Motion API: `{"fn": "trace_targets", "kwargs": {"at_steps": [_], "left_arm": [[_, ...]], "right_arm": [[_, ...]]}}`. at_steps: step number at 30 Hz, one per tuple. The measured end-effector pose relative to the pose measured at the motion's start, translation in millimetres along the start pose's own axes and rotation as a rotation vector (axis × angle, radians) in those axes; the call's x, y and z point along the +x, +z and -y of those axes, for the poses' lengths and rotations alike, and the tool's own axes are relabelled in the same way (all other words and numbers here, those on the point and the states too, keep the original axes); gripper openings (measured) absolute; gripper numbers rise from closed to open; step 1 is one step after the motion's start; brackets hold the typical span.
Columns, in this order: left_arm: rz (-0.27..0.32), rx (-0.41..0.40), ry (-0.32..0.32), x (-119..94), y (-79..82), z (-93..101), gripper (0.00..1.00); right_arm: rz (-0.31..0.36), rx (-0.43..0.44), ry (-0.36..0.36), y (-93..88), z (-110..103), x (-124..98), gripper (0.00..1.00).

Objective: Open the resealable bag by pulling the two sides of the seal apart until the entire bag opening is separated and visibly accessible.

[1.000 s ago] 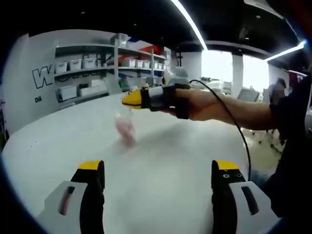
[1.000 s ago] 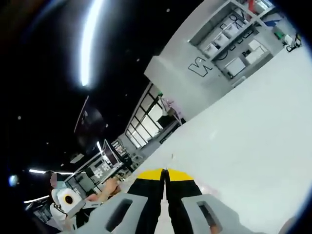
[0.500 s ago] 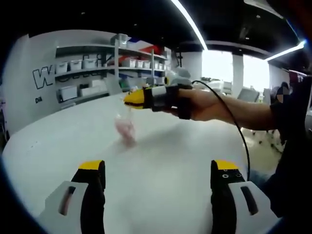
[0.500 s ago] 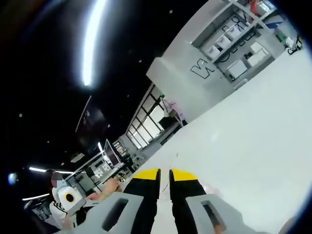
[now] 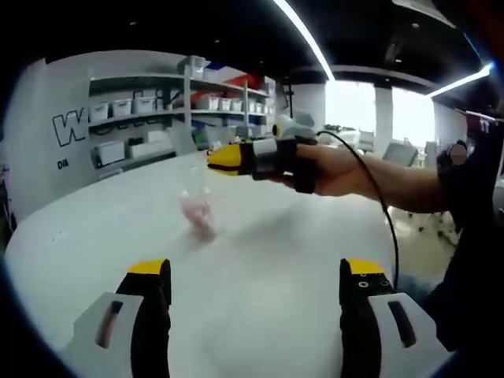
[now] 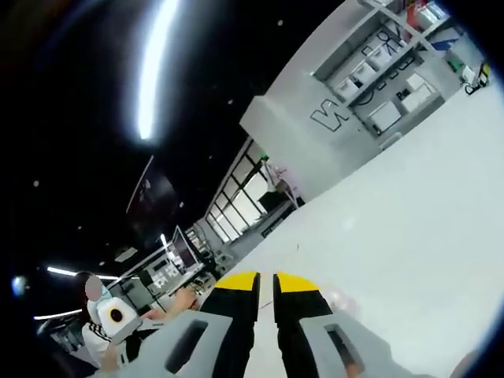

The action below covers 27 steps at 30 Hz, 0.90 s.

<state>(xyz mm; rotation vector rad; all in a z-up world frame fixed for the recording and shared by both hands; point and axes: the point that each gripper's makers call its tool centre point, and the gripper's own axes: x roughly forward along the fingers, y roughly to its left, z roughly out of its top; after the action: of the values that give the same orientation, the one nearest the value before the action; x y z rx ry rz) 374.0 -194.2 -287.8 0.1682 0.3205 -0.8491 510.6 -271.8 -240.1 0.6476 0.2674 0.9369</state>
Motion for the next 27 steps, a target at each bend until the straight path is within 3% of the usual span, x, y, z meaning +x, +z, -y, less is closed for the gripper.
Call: {"fn": "trace_targets", "kwargs": {"at_steps": [14, 27], "left_arm": [[0.009, 0.014, 0.0, -1.2, 8.3, 6.9, 0.86], [0.007, 0.019, -0.005, -1.4, 8.4, 13.9, 0.86]], "right_arm": [[-0.036, -0.063, 0.014, -17.8, -16.0, -27.4, 0.04], [-0.063, -0.107, -0.016, -32.0, -14.1, -62.2, 0.06]]}}
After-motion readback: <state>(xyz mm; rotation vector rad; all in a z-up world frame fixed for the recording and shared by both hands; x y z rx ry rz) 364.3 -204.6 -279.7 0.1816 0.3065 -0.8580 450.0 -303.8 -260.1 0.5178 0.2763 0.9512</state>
